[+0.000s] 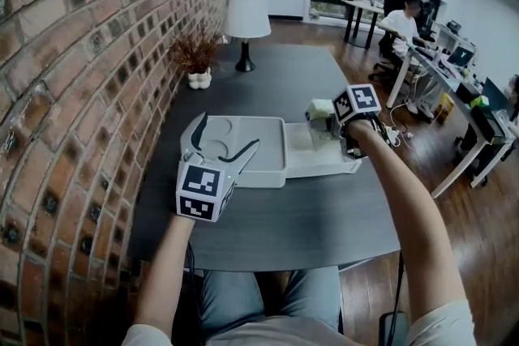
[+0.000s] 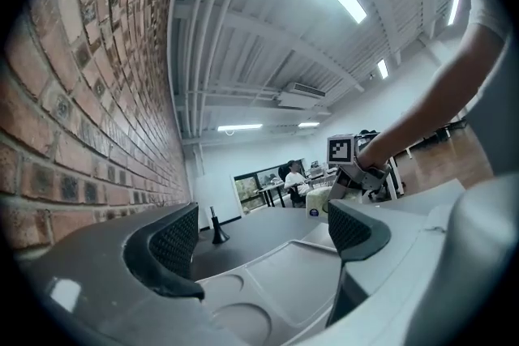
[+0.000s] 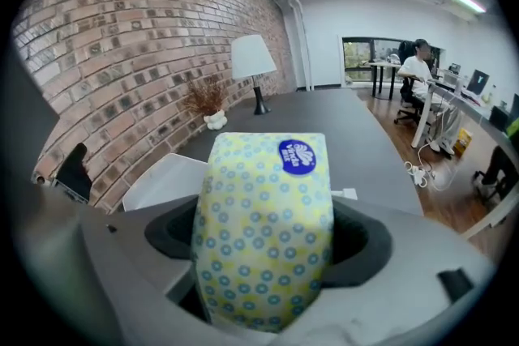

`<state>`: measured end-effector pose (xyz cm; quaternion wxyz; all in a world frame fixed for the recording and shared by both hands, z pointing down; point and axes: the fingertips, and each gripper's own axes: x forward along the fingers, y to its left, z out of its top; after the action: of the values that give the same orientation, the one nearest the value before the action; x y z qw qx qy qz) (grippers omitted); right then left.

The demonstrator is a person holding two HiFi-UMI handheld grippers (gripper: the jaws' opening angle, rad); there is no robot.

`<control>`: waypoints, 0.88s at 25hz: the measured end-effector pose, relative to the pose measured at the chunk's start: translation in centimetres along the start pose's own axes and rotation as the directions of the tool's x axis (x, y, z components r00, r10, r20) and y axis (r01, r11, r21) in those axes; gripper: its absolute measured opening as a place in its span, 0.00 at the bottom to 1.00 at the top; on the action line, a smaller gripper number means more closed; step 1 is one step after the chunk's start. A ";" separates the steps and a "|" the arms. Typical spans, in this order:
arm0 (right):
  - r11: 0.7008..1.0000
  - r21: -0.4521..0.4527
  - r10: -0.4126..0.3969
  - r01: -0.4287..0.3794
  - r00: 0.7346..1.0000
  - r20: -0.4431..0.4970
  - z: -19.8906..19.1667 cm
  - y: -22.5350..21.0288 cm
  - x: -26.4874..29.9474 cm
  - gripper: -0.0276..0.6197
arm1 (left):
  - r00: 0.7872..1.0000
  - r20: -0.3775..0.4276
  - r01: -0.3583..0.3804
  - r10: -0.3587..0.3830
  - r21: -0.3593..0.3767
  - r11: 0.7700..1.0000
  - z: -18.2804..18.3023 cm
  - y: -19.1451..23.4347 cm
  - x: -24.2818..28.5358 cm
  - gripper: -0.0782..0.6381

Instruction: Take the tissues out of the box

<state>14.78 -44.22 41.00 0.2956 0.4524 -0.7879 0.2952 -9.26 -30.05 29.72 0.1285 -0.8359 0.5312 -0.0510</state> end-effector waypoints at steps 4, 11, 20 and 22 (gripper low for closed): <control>0.999 -0.010 0.047 -0.046 0.993 0.107 0.6 0.9 -1.8 0.70 | 1.000 0.010 -0.005 0.005 -0.045 0.999 0.5 0.4 -0.5 0.79; 0.998 -0.059 0.045 -0.031 0.965 0.259 0.3 1.8 -5.5 0.70 | 1.000 0.016 -0.022 0.024 -0.087 0.996 0.4 0.9 -1.2 0.79; 0.994 -0.109 0.051 -0.007 0.913 0.405 -1.2 2.5 -7.5 0.70 | 0.999 0.019 -0.023 0.026 -0.137 0.990 -0.1 0.4 -1.4 0.79; 0.994 -0.111 0.059 -0.011 0.894 0.444 -1.5 2.8 -8.1 0.70 | 1.000 0.014 -0.026 0.028 -0.145 0.989 -0.5 0.5 -1.5 0.79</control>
<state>15.97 -37.57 35.44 0.1252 0.4774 -0.8572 0.1466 -10.43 -28.96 30.13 0.0727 -0.8361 0.5437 -0.0038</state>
